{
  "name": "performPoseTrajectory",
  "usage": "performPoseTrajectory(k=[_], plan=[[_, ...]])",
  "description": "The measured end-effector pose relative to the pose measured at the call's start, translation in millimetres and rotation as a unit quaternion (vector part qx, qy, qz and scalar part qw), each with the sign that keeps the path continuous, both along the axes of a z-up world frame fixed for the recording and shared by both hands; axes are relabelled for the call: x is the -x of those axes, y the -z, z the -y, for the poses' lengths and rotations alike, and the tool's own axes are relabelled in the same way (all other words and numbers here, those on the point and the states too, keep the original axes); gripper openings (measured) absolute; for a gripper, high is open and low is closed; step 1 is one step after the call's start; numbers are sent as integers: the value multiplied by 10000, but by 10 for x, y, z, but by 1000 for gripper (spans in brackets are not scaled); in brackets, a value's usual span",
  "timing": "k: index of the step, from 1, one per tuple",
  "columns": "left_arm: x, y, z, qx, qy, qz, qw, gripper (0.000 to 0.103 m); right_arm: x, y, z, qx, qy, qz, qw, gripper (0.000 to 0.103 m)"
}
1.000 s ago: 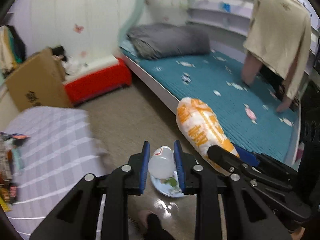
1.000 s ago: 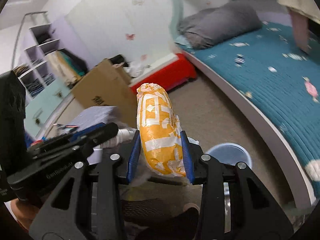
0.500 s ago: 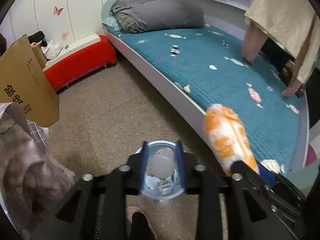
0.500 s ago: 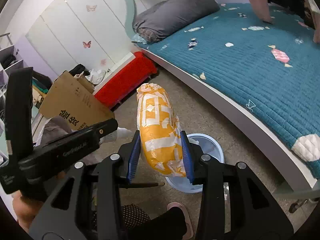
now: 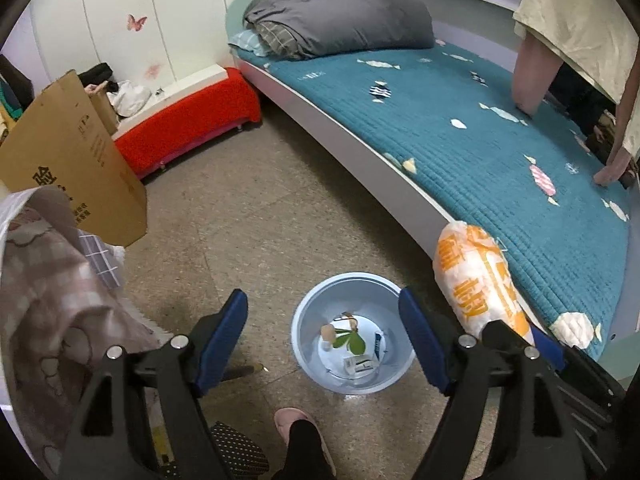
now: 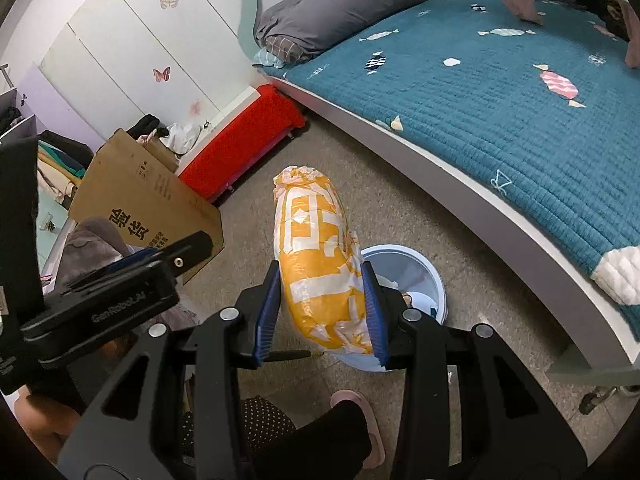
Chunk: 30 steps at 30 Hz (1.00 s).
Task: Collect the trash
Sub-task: 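Carry bag and bottle to the blue bucket and open both tools over it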
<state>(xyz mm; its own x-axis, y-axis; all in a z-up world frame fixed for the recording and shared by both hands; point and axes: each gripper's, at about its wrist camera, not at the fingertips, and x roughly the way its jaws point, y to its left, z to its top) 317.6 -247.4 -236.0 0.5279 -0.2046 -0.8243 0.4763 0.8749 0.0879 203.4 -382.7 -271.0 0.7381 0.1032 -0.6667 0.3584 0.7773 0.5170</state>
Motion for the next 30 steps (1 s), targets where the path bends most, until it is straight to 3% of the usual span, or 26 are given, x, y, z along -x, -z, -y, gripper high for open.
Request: performPoseTrajectory(k=[9, 12, 13, 14, 23, 30], plan=[[16, -201, -108, -166, -232, 428, 9987, 78, -126, -28, -94, -1, -46, 58, 10000, 40], [8, -267, -137, -164, -343, 626, 9973, 79, -238, -19, -91, 8, -70, 216, 9997, 53], [-6, -296, -160, -119, -412, 642, 9970, 79, -299, 12, -80, 34, -48, 168, 9998, 70], [-15, -311, -173, -54, -433, 597, 9973, 80, -336, 37, -67, 55, -20, 115, 9999, 73], [71, -364, -155, 4, -291, 579, 9979, 80, -215, -15, -60, -39, 27, 22, 10000, 73], [312, -625, -214, 244, -151, 664, 9974, 80, 54, -305, -166, -64, -5, 172, 9998, 73]])
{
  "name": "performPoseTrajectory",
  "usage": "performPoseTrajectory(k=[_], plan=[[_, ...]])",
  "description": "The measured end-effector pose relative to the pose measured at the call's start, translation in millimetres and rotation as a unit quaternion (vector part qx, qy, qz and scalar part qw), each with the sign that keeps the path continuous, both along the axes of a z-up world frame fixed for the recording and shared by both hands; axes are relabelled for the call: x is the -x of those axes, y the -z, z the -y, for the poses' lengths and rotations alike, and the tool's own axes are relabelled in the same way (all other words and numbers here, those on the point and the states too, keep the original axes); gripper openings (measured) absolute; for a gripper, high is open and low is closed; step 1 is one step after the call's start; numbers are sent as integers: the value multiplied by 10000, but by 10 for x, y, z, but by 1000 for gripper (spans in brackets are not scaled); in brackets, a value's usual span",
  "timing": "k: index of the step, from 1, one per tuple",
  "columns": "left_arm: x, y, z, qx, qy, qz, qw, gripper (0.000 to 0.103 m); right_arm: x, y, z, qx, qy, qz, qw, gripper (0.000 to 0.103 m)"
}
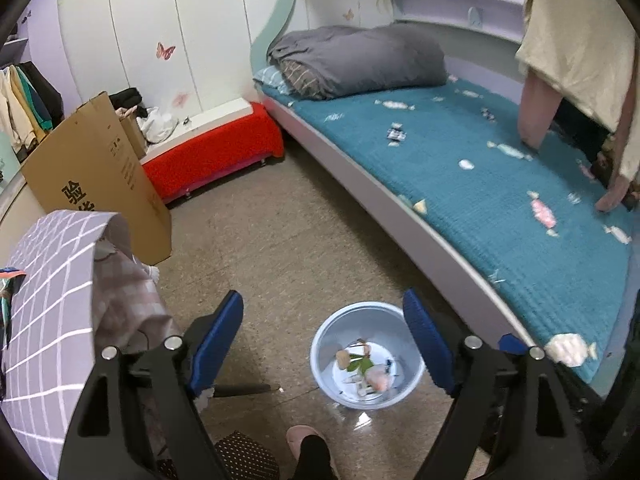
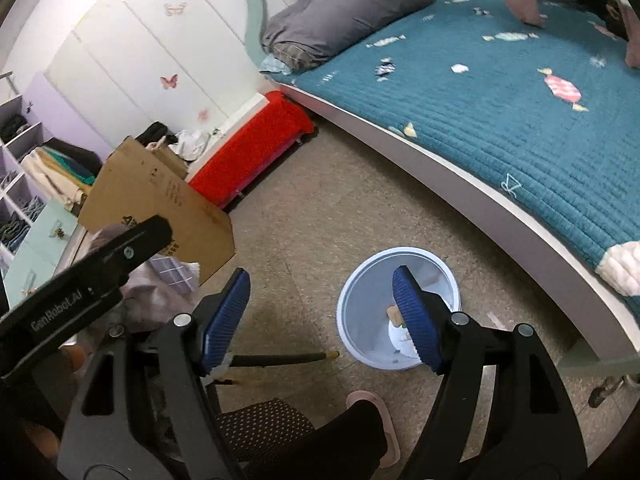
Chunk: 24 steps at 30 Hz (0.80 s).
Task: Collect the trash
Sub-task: 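Carry bag and bottle to the blue bucket and open both tools over it, then return both tools to the table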
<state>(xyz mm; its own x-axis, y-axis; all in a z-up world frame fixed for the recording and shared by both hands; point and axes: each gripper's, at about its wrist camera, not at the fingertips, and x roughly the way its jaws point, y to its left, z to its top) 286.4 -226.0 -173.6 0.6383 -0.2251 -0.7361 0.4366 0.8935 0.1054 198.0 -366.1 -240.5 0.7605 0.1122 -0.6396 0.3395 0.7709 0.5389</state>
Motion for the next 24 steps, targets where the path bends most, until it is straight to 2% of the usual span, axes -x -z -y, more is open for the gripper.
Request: performPoseTrajectory(k=[5, 11, 15, 18, 24], plan=[[256, -390, -203, 274, 107, 204, 9994, 81, 118, -400, -267, 176, -321, 314, 9988, 73], [514, -856, -753, 397, -7, 620, 9973, 81, 217, -867, -748, 397, -874, 698, 9929, 73], [684, -1120, -1297, 399, -221, 965, 9943, 85, 256, -1128, -1142, 604, -1269, 905, 9859, 73], [784, -1265, -1835, 377, -561, 1159, 9910, 87, 252, -1262, -1468, 719, -1548, 975, 9805, 73], [936, -1346, -2881, 298, -1309, 1278, 9827, 87, 135, -1469, -2288, 1031, -2194, 1000, 9650, 73]])
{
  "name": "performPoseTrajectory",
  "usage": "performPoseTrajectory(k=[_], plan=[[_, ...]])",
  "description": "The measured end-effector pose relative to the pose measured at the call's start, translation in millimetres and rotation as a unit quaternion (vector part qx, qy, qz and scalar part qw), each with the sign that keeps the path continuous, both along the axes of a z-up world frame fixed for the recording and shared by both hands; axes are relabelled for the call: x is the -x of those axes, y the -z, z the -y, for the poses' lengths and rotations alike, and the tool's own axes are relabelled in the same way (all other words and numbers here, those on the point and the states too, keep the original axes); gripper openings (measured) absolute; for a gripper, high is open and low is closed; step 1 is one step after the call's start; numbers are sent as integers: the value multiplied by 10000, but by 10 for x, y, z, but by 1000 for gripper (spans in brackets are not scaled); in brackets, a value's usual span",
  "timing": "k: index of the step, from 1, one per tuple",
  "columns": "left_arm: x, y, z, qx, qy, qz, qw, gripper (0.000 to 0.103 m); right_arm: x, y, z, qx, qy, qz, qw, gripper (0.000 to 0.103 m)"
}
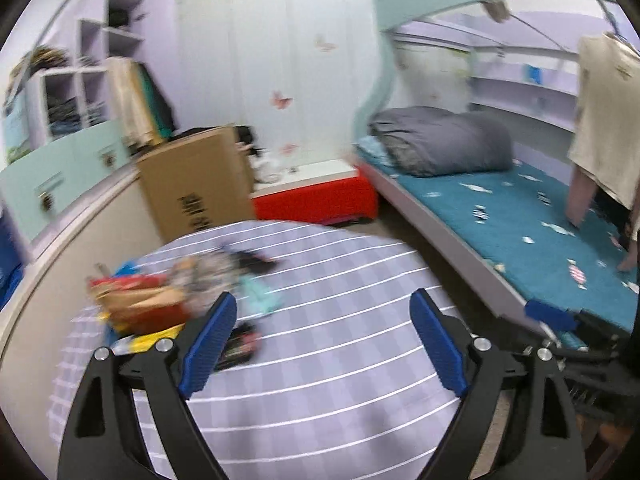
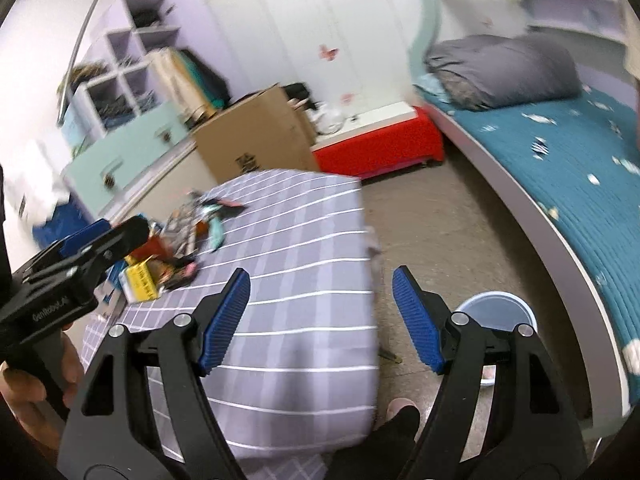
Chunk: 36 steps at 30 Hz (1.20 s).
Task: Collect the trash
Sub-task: 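Return both tools to the table, then grasp the black snack wrapper with the right tool while the left tool reaches the yellow carton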
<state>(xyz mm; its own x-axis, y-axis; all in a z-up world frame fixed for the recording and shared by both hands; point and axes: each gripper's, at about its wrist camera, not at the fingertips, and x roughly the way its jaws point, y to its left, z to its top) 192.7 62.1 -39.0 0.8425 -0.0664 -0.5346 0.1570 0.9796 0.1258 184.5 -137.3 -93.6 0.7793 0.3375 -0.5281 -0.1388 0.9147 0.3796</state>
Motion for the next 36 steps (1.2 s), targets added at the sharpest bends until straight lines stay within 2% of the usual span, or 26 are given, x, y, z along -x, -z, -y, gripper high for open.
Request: performPoseTrajectory(k=[6, 10, 13, 14, 16, 20, 24, 27, 31, 34, 36], plan=[[154, 64, -960, 230, -560, 19, 9982, 86, -138, -108, -854, 312, -744, 21, 9967, 73], [150, 167, -1454, 185, -840, -52, 9963, 86, -224, -68, -1328, 521, -1117, -61, 9924, 73], [140, 229, -1733, 338, -1050, -138, 9938, 86, -259, -27, -1563, 583, -1294, -121, 9898, 73], [143, 240, -1823, 492, -1092, -175, 9926, 86, -281, -23, -1608, 597, -1291, -126, 9897, 73], [179, 260, -1928, 702, -993, -187, 9924, 86, -334, -5, -1687, 582, -1300, -210, 9896, 73], [106, 307, -1926, 661, -909, -231, 9934, 86, -431, 46, -1781, 761, -1306, -308, 9880, 73], [52, 273, -1880, 816, -762, -230, 9935, 86, -597, 152, -1925, 995, -1403, -534, 9837, 73], [5, 237, -1781, 667, -613, -210, 9957, 86, -735, 219, -2025, 1072, -1414, -648, 9820, 73], [-210, 217, -1669, 448, -629, -294, 9966, 86, -891, 263, -2094, 937, -1374, -763, 9831, 73], [-358, 240, -1631, 278, -695, -383, 9965, 86, -1010, 302, -2190, 1085, -1421, -866, 9801, 73], [-423, 261, -1617, 251, -690, -434, 9964, 86, -1086, 349, -2225, 1141, -1436, -971, 9782, 68]])
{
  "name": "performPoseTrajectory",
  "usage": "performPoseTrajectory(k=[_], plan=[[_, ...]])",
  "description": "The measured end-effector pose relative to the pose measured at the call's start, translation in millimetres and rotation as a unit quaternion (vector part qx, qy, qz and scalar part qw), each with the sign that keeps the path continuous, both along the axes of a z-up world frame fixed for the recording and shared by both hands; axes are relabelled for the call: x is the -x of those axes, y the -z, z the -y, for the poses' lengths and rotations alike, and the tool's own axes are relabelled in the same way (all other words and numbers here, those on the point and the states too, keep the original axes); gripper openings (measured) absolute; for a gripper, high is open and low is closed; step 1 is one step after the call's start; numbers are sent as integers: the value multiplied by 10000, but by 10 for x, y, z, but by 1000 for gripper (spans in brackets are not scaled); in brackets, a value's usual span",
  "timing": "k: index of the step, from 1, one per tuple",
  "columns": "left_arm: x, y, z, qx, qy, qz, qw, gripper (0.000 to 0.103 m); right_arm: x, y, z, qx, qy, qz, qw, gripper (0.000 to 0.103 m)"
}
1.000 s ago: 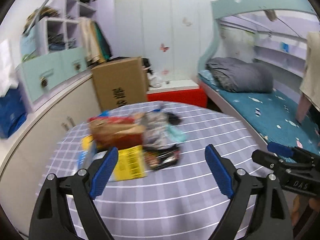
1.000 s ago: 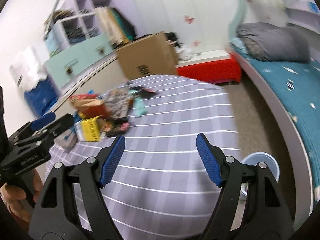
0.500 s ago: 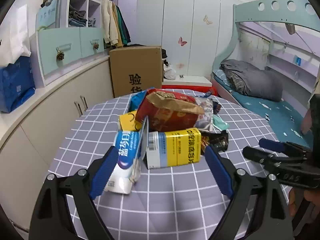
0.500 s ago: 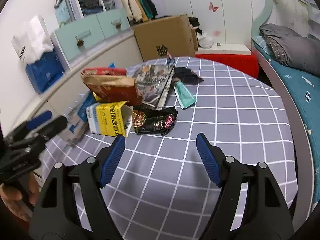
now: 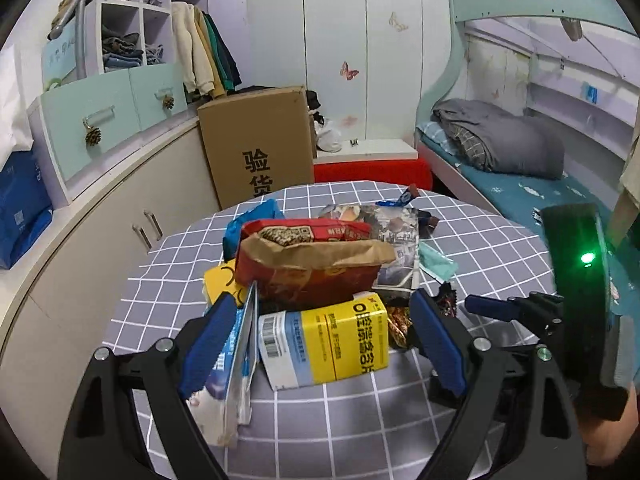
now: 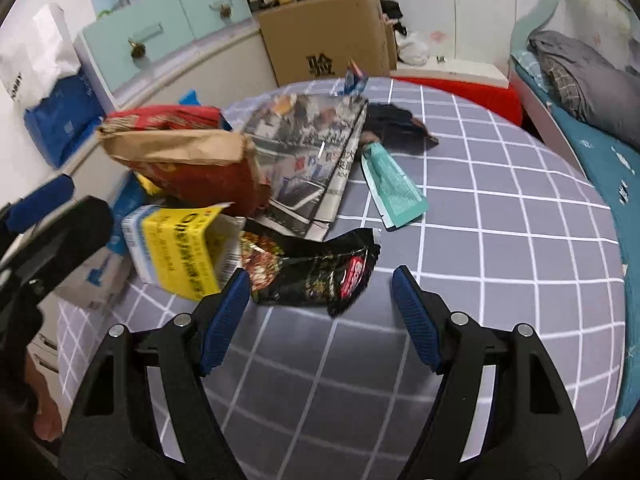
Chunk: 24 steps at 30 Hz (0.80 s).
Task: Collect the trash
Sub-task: 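Grasp the black snack wrapper with the right tool while the left tool reaches the yellow carton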
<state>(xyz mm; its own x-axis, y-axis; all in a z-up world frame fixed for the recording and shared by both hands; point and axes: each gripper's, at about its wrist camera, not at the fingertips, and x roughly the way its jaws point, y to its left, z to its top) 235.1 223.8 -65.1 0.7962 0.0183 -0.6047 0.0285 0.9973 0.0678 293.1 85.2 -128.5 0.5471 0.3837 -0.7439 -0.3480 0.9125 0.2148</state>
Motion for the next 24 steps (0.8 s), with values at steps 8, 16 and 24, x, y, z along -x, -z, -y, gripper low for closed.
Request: performPoseTrajectory(k=[8, 16, 24], plan=[[-149, 54, 78, -19, 26, -113, 9999, 86, -110, -7, 19, 80, -142, 99, 9998, 22], [-206, 26, 101, 226, 87, -126, 9996, 86, -46, -127, 429, -313, 146, 437, 9984, 17], [-235, 72, 287, -53, -6, -226, 9997, 86, -3, -188, 728, -548, 312, 593, 9962, 17]])
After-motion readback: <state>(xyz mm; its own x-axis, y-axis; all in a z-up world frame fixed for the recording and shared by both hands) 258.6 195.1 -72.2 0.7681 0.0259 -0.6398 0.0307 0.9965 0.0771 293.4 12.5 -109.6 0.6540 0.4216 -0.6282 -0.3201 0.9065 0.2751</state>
